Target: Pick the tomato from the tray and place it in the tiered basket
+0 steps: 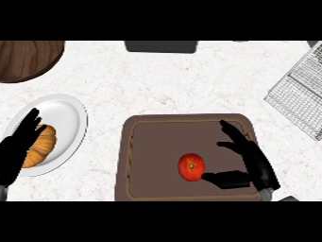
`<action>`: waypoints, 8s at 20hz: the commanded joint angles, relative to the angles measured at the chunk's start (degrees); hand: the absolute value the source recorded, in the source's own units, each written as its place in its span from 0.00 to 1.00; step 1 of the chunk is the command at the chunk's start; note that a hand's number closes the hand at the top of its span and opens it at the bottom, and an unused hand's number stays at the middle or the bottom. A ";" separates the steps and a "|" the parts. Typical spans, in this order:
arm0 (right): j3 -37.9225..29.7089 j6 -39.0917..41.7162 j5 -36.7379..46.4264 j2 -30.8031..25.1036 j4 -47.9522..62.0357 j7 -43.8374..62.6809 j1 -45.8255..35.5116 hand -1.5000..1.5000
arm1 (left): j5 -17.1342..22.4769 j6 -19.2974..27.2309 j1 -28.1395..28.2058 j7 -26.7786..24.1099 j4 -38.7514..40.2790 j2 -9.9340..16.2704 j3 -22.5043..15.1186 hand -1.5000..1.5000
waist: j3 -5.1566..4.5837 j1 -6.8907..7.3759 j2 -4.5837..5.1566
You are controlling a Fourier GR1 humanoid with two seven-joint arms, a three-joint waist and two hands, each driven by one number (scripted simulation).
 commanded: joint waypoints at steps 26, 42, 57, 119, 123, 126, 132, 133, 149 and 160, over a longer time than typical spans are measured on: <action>2.37 22.91 -10.70 -4.48 0.10 54.98 -25.99 0.00 | -1.39 -3.60 0.17 3.57 4.98 -0.87 3.72 0.50 | 0.34 -1.64 1.24; 3.21 19.56 -9.82 -1.47 -7.49 55.21 -18.41 0.00 | -5.98 -2.30 2.24 3.97 3.34 -4.51 4.32 0.50 | 0.35 -1.72 1.04; 1.95 21.71 -2.15 6.60 4.70 46.79 -18.56 0.00 | -7.90 -3.18 0.88 10.25 -2.64 -5.54 5.88 0.50 | 0.41 -1.21 1.14; -18.10 -6.74 81.75 5.16 48.19 72.49 -74.20 1.00 | -10.85 -9.61 -0.16 5.18 3.52 -7.99 10.87 0.50 | 0.32 0.78 1.74; -21.63 -10.27 83.46 1.44 53.10 66.98 -74.24 1.00 | -11.52 -9.50 -0.69 4.19 3.48 -9.18 9.96 0.50 | 0.32 1.09 2.12; -24.64 -12.77 82.73 -3.13 56.78 59.86 -72.80 1.00 | -11.65 -10.34 1.32 2.00 4.48 -8.59 10.71 0.50 | 0.34 1.38 2.38; -31.95 -23.33 77.40 -6.99 54.31 50.38 -72.45 1.00 | -10.66 -9.34 -1.88 7.05 2.78 -8.69 11.32 0.50 | 0.52 0.67 2.31; -33.04 -23.35 76.33 -7.94 55.11 47.97 -71.59 1.00 | -10.33 -10.35 0.35 7.21 1.55 -8.91 10.72 0.50 | 0.49 0.65 1.96; -27.31 -8.77 85.27 -20.49 73.60 35.52 -73.27 1.00 | -12.40 -8.69 -2.30 6.61 2.18 -10.52 10.43 0.50 | 0.30 0.82 2.23; -23.89 4.32 89.00 -25.08 76.37 24.66 -79.32 1.00 | -13.12 -9.72 -1.83 5.14 3.85 -10.19 11.19 0.50 | 0.37 1.12 2.10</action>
